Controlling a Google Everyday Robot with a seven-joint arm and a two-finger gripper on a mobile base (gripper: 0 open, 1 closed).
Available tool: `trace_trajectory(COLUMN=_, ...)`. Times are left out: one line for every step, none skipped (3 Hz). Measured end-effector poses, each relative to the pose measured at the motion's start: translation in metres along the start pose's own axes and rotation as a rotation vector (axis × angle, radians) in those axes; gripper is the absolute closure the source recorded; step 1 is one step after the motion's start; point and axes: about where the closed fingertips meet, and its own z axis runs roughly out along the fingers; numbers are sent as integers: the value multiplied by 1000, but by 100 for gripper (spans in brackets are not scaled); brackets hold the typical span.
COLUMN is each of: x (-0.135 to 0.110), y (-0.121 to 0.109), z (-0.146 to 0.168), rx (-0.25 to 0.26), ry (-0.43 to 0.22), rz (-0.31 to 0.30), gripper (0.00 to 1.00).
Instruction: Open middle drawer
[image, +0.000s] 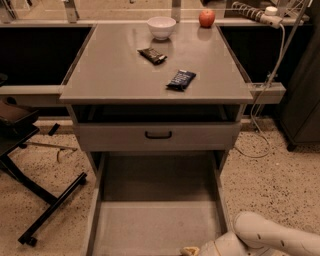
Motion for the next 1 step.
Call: trace_trajectory(x=0, y=0, z=0, rx=0, ry=0, rz=0, gripper=0)
